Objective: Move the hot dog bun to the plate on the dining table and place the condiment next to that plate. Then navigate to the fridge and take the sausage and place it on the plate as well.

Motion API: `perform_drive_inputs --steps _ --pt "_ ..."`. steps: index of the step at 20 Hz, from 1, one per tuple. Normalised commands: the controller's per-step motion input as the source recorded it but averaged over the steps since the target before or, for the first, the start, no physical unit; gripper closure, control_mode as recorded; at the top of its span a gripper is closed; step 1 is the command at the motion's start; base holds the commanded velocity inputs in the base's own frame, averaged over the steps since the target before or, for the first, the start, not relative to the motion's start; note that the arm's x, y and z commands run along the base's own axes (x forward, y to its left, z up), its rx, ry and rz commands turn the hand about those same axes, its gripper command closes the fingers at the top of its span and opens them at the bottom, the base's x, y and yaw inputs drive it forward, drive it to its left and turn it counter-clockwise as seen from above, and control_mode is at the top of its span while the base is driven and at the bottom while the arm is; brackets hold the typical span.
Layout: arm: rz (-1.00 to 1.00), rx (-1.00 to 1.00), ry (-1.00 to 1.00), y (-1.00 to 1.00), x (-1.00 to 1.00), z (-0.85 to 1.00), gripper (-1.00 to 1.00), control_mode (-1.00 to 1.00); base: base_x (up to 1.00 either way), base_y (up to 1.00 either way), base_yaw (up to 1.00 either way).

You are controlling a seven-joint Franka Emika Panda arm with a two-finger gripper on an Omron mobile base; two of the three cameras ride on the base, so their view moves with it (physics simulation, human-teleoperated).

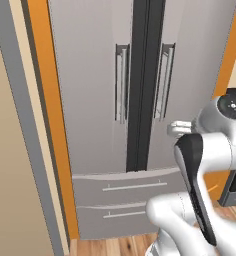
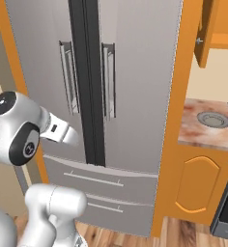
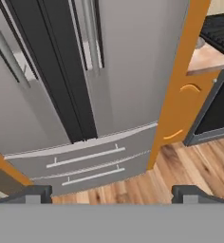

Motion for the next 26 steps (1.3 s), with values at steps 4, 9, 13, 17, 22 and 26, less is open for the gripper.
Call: perform_drive_inputs --steps 4,9,13,17,22,26 --pt "0.00 -0.02 -0.19 -0.22 0.83 0.33 -1.00 -1.00 0.00 0.00 0.00" --pt "0.01 0.00 0.03 -0.31 0.98 0.43 -1.00 -1.00 0.00 0.00 0.00" --pt "0.02 0.00 0.13 -0.13 0.91 0.42 -1.00 -1.00 0.00 0.00 0.00" --pt "0.05 0.00 0.07 -0.01 0.80 0.02 -1.00 -1.00 0.00 0.00 0.00" --pt "0.06 0.00 0.00 -0.06 0.79 -0.12 -1.00 -1.00 0.00 0.00 0.00" --pt "0.05 0.00 -0.08 -0.08 0.54 -0.34 -1.00 -1.00 0.00 0.00 0.00"
